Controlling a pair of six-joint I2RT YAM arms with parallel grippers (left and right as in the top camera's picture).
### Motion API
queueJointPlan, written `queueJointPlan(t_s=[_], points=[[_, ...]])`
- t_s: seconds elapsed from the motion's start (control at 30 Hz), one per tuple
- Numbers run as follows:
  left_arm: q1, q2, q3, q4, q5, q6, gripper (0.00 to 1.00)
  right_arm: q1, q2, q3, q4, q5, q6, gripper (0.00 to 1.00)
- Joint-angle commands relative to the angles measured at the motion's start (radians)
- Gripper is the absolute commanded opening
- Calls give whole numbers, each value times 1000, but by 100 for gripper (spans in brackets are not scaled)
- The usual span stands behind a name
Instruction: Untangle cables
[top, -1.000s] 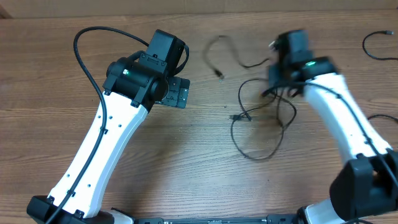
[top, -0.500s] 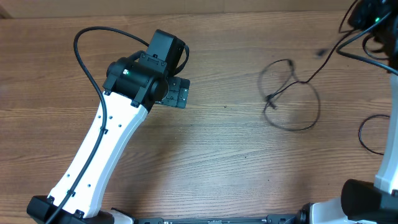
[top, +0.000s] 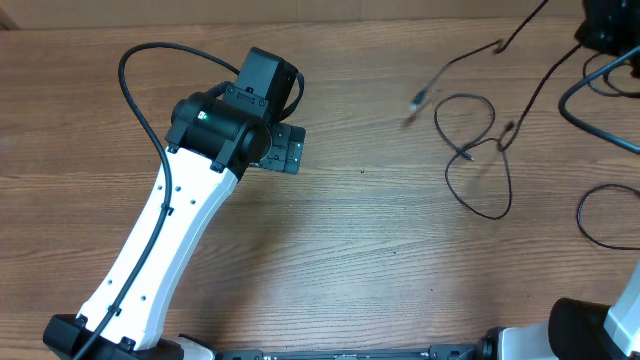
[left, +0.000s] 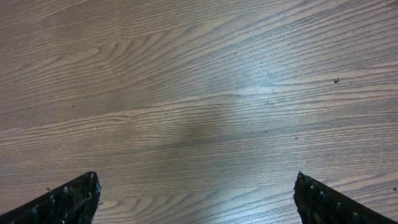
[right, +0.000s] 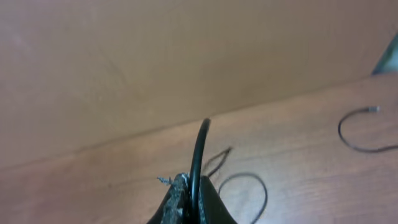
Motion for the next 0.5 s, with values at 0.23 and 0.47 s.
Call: queueJointPlan(t_s=[0.23, 0.47], points=[[4, 4, 10, 2, 4, 8, 100, 38, -14, 19, -200, -11, 4, 4], [4, 4, 10, 2, 4, 8, 100, 42, -21, -1, -431, -40, 5, 4]])
